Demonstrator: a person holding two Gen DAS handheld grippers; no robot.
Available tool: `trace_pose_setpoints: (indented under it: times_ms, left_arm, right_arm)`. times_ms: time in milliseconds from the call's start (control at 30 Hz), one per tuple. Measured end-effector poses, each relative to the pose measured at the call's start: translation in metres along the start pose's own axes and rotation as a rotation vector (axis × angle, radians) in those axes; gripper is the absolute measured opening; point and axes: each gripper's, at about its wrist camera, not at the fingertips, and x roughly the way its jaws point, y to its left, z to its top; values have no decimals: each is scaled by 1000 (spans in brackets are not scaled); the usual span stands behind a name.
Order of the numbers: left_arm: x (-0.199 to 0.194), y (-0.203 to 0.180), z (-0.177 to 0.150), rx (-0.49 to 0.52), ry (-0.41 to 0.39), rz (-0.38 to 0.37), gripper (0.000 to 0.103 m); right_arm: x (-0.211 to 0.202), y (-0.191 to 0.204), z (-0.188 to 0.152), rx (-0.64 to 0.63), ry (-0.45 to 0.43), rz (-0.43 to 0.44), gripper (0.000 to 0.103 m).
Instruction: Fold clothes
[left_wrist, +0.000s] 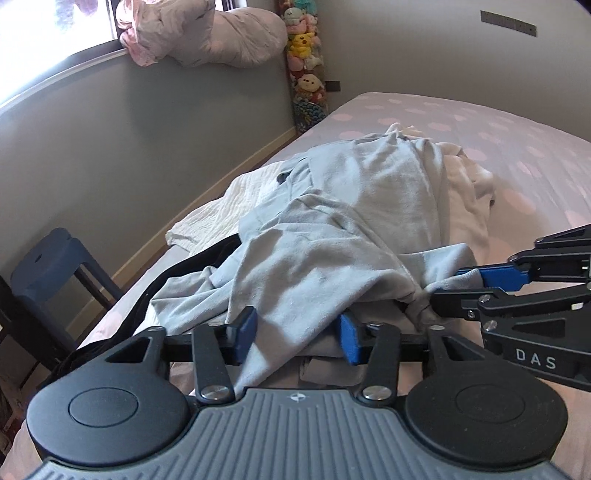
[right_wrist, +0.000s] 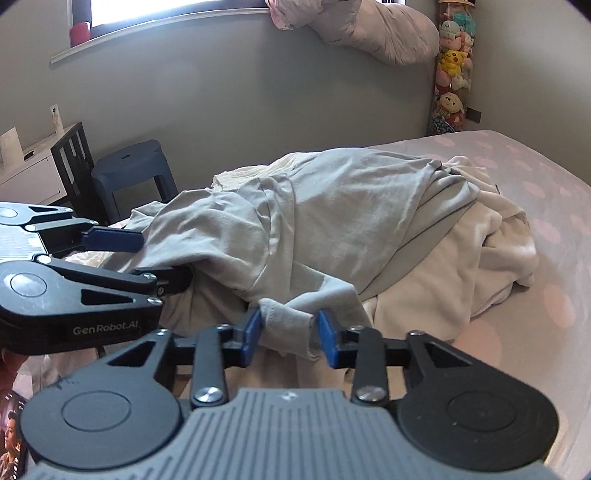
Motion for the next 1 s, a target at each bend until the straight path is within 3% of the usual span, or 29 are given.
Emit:
trace_pose_setpoints:
  times_ms: [33,100,233,467,733,867,1000]
  left_arm:
    - [-2,0,3,6,-5,-10,22]
    - [-5,0,10,18,-16,-31,12]
    - [-24,2,29,33,-55,-51,2]
    - [-82,3,74,39,-178,-45,1]
    - [-165,-15,127,30,-339,-91,1]
    - [-207,-47,147,81,-437,-122,1]
    - [-245,-89,163,133,-483,-228,1]
  right_arm:
    - [-2,-1,1,4,-9,-2,23]
    - [-10,-1,3,0,-30,-15,8]
    - [-35,-9,11,13,-95,-60,8]
    - [-110,-34,31,39,-259,-224,7]
    - [-248,-89,43,105,-484,-466,7]
    - [-327,-116,35,145,-589,-591,7]
    - [-406,-137,20,159,-672,-725,7]
